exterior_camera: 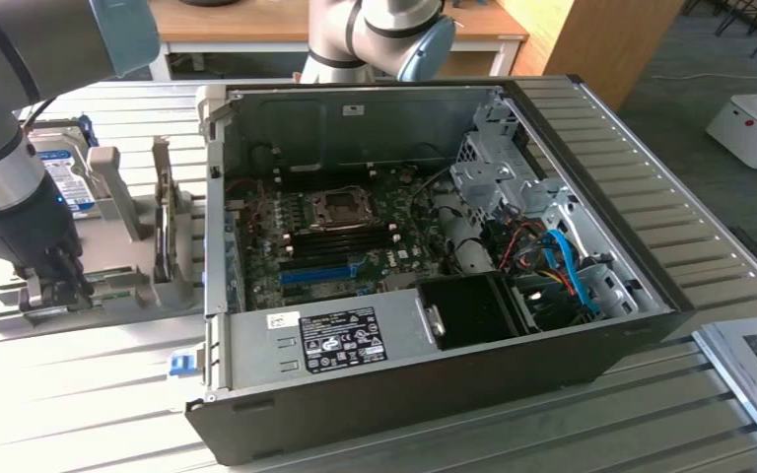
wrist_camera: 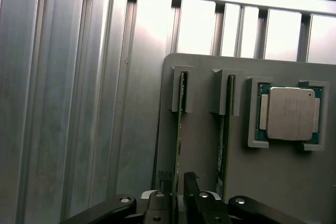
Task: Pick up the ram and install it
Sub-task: 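Pick up the ram and move it above insertion slot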
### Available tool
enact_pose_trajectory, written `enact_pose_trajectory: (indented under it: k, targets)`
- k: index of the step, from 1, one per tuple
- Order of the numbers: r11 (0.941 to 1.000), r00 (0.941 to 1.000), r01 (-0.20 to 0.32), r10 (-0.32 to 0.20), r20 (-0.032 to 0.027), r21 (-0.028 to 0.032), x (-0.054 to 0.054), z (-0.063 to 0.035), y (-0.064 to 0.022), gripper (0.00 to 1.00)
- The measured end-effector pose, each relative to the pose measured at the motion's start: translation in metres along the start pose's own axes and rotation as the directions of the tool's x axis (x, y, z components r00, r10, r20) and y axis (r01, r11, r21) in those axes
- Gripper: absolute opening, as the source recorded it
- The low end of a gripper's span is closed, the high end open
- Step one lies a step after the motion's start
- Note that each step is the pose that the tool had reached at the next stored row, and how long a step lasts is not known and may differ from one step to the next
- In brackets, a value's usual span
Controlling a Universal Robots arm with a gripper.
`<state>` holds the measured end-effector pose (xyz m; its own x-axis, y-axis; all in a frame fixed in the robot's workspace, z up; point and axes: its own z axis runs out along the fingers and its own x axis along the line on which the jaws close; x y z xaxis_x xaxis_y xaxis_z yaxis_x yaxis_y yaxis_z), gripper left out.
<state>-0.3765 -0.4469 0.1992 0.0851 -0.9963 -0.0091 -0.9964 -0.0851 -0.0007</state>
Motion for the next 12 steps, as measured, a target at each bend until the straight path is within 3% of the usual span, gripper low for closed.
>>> enact_pose_trajectory:
  k: [12]
  targets:
    - [1.0, 1.0, 0.0, 0.0, 0.0, 0.0, 0.0001, 0.0, -0.0017, 0.24]
